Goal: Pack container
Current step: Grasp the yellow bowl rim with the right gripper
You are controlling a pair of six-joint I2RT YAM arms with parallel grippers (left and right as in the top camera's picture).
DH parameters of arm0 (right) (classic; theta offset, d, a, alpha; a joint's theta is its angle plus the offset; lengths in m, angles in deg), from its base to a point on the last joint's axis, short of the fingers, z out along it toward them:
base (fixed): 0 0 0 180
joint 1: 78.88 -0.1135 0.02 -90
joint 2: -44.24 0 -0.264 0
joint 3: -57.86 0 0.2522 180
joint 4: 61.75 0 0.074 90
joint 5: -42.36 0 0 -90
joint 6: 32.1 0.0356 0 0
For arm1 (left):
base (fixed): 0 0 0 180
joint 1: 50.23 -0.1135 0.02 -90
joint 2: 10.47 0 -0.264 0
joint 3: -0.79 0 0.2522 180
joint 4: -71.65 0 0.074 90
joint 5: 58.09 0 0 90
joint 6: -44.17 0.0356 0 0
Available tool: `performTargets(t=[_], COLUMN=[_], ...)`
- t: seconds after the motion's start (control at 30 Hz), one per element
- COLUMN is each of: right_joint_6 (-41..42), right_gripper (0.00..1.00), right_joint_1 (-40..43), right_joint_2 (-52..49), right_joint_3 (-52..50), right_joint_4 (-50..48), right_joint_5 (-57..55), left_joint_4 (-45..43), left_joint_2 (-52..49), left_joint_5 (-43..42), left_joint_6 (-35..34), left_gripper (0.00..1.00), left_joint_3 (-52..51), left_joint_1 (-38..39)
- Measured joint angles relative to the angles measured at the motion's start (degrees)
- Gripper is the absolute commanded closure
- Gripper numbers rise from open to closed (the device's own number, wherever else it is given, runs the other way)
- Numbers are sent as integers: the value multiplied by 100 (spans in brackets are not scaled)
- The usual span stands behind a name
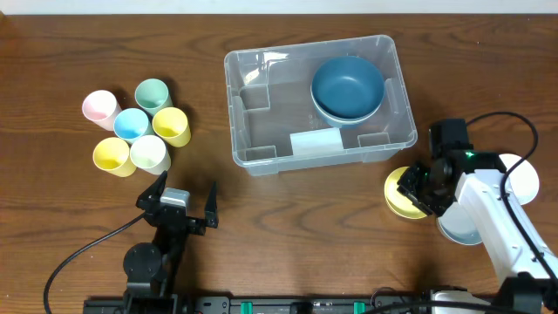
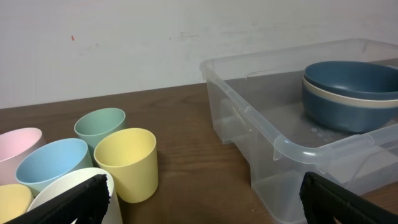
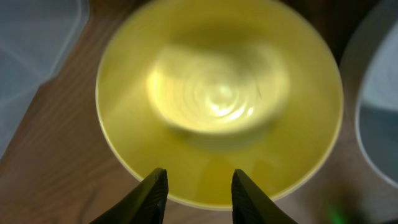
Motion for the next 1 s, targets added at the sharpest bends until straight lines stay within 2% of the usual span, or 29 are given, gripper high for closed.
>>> performTargets(t=[0.27, 0.47, 0.8, 1.0], right_joint_6=[42, 256, 1263, 1576], right_gripper=[68, 65, 63, 66], right_joint_1=[0, 0, 0, 0], right_joint_2=[63, 63, 74, 72], right_joint_3=[2, -11, -944, -1335], right_joint_4=[682, 710, -490, -1040], right_joint_5=[107, 122, 129, 138], left_joint_4=[0, 0, 2, 2], left_joint_2=[0, 0, 0, 0], left_joint_5=[0, 0, 0, 0], left_joint_6=[0, 0, 0, 0], left_gripper=[2, 2, 2, 2], left_joint_3=[0, 0, 0, 0], left_joint_1=[0, 0, 0, 0])
